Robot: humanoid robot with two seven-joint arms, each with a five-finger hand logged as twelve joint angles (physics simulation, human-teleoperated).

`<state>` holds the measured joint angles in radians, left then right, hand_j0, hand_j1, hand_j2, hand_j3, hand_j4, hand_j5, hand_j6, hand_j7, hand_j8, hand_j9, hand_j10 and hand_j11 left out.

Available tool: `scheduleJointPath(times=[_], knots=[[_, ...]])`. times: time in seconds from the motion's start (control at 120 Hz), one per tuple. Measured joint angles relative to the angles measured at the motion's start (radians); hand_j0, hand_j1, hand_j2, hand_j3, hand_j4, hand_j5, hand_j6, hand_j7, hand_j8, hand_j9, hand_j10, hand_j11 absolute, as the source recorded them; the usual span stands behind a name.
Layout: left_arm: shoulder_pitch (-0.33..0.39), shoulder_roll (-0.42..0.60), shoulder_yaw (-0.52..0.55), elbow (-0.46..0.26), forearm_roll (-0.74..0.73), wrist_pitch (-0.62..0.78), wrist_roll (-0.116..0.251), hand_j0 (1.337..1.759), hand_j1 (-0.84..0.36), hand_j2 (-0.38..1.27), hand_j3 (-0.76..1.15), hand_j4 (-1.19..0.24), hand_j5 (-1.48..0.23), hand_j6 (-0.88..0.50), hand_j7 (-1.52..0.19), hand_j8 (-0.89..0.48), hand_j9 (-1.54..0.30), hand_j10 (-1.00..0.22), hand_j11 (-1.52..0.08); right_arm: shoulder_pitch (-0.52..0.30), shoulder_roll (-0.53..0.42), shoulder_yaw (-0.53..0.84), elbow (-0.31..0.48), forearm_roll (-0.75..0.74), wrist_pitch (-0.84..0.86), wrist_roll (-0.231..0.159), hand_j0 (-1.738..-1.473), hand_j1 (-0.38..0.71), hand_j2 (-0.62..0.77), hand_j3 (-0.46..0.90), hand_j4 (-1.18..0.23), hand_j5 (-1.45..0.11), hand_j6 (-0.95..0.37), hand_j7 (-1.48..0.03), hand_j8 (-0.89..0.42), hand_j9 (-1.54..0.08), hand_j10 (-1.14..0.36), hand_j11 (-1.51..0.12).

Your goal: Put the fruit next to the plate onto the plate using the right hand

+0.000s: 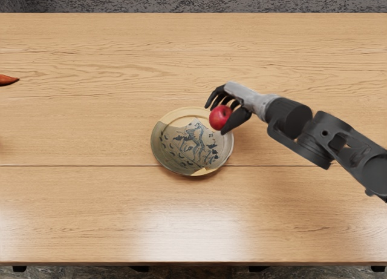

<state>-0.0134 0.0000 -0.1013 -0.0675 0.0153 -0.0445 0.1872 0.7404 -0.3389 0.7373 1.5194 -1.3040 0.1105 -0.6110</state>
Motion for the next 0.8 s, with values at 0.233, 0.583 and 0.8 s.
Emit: scheduleJointPath(times=[0.233, 0.583, 0.8], knots=[[0.000, 0.000, 0.000, 0.000, 0.000, 0.000, 0.000, 1.658, 0.34, 0.00, 0.00, -0.01, -0.02, -0.01, -0.02, -0.01, -0.02, -0.01, -0.02, 0.010, 0.078, -0.005, 0.008, 0.006, 0.023, 0.000, -1.658, 0.28, 0.27, 0.00, -0.57, -0.78, -0.47, -0.76, -0.40, -0.76, -0.55, -0.76], [0.000, 0.000, 0.000, 0.000, 0.000, 0.000, 0.000, 1.658, 0.34, 0.00, 0.00, -0.01, -0.02, -0.01, -0.02, -0.01, -0.02, -0.01, -0.02, -0.069, 0.109, -0.031, 0.002, 0.001, 0.024, 0.000, -1.658, 0.25, 0.21, 0.00, -0.58, -0.80, -0.48, -0.77, -0.40, -0.78, -0.54, -0.77], [0.001, 0.000, 0.000, 0.000, 0.000, 0.000, 0.000, 1.658, 0.34, 0.00, 0.00, -0.01, -0.02, -0.01, -0.02, -0.01, -0.02, -0.01, -0.02, -0.072, 0.104, 0.004, 0.005, 0.001, 0.025, 0.000, -1.658, -0.08, 0.07, 0.00, -0.26, -0.35, -0.22, -0.34, -0.19, -0.34, -0.24, -0.34]])
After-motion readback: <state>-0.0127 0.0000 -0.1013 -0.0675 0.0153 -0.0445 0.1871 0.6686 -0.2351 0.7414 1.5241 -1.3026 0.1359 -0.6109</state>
